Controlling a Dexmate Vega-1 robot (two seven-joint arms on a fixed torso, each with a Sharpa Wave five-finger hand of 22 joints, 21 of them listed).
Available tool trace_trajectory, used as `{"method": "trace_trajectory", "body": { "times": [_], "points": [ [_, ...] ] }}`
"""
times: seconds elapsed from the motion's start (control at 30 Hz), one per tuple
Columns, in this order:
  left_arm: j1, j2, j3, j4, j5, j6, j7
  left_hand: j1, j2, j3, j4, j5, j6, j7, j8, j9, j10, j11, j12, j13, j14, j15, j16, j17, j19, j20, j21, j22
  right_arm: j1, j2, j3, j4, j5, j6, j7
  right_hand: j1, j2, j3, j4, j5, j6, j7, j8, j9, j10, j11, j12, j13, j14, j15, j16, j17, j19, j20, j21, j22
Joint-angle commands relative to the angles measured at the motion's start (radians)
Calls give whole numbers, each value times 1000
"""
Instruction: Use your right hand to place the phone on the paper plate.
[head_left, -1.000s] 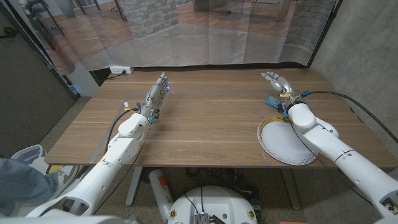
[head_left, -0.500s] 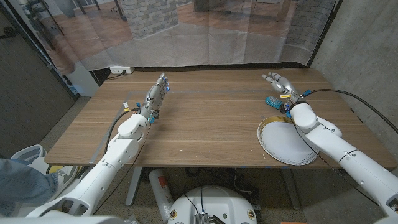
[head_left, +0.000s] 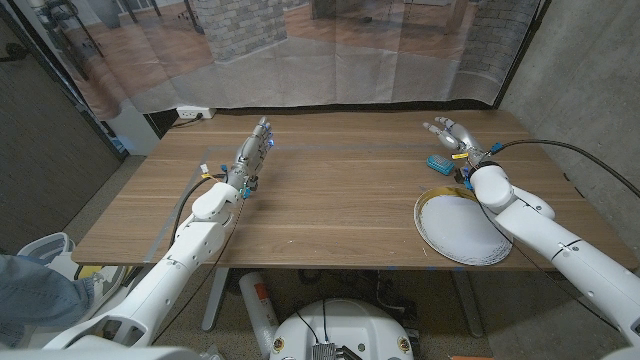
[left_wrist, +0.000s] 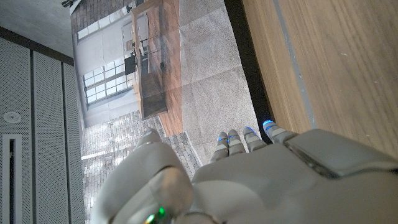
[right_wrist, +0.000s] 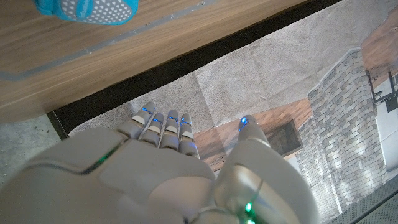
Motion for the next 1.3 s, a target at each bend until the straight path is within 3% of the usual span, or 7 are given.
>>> {"method": "trace_trajectory", "body": {
  "times": [0.03, 0.5, 0.9, 1.3],
  "points": [
    [-2, -9, 2, 6, 0, -7, 4, 5, 9, 0, 2, -2, 4, -3, 0, 6, -4, -1, -1, 2, -2, 8, 1, 1, -6, -18, -2, 5, -7, -30, -6, -25, -42, -45, 8, 19, -2, 6, -10, -3, 3, -13, 2, 5, 12, -2, 6, 4, 16, -2, 7, 3, 15, -39, 0, 2],
    [5, -4, 1, -8, 3, -10, 12, 5, 11, -1, 3, -5, 4, -1, -1, 6, -6, 2, -2, 2, -5, 9, 0, 1, -9, -19, -2, 5, -16, -44, -20, -50, -79, -79, 10, 34, -3, 11, -20, -6, -2, -20, 0, 5, 13, -5, 5, 5, 26, 1, 8, 4, 23, -31, -3, 2],
    [14, 1, 2, -20, 6, -8, 24, 6, 14, -2, 3, -7, 10, 2, 0, 6, -6, 7, -2, 2, -5, 10, 0, 1, -10, -18, -3, 5, -9, -62, -31, -70, -112, -117, 28, 54, -7, 15, -31, -9, -10, -52, -2, 6, 6, -23, 2, 7, 25, 19, 4, 5, 30, -10, -8, 2],
    [15, 2, 3, -23, 4, -8, 25, 7, 16, -3, 3, -8, 11, 1, 0, 6, -6, 7, -3, 2, -3, 10, 1, 1, -11, -15, -3, 5, 7, -84, -54, -98, -160, -180, 59, 77, -11, 20, -41, -12, -16, -68, -3, 7, -14, -35, -5, 8, 15, 51, 0, 5, 34, 46, -16, 2]
  ]
}}
